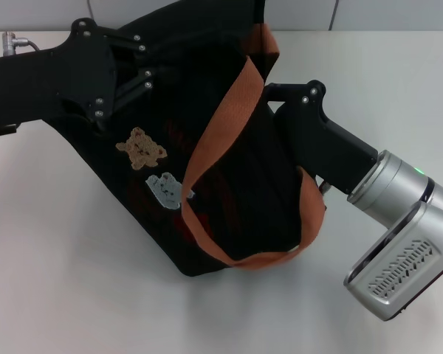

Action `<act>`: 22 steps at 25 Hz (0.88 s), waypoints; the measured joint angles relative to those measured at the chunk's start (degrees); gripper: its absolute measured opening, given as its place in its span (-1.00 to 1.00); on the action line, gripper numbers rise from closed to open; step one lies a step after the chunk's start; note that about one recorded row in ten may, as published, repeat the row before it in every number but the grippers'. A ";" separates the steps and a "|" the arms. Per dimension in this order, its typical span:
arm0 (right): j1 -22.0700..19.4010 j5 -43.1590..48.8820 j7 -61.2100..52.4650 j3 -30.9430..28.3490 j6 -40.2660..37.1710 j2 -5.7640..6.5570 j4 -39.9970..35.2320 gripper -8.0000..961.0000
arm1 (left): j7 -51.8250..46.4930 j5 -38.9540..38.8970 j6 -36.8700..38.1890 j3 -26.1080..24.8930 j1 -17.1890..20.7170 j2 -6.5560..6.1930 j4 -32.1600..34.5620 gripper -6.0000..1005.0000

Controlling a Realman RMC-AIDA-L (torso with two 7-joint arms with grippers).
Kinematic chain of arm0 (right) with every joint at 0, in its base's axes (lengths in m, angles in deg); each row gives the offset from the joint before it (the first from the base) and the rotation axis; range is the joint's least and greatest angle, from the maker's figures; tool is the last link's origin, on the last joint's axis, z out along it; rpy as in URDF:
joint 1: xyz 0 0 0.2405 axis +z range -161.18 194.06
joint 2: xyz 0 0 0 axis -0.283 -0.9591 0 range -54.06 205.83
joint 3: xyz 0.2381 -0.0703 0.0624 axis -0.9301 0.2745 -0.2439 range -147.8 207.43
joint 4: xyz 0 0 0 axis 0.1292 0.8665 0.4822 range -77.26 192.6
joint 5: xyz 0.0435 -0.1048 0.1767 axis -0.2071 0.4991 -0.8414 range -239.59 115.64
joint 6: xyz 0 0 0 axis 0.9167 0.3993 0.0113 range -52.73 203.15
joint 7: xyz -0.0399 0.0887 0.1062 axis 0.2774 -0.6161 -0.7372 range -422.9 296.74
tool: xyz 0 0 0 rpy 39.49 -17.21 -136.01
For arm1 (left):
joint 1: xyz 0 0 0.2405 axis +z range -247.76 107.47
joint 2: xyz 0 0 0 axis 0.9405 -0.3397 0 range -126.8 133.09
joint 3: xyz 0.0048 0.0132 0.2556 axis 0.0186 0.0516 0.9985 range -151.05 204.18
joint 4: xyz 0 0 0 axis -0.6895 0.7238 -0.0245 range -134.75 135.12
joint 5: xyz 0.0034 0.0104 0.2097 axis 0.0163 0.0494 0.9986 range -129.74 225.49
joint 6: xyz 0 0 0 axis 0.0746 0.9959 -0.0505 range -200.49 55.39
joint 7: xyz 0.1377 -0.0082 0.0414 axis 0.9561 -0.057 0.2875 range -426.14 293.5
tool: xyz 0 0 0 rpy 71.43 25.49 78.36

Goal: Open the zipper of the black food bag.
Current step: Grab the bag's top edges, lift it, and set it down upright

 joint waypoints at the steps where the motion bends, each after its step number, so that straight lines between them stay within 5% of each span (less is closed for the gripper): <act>1: -0.07 0.00 0.00 -0.04 -0.11 0.00 -0.02 -0.99 | 0.00 -0.06 -0.09 -0.02 0.00 0.00 0.00 -0.78; 22: -2.25 0.09 0.00 0.20 -1.23 0.00 -0.61 -0.98 | 1.54 -2.39 -3.34 -0.96 0.81 0.04 -1.34 -0.78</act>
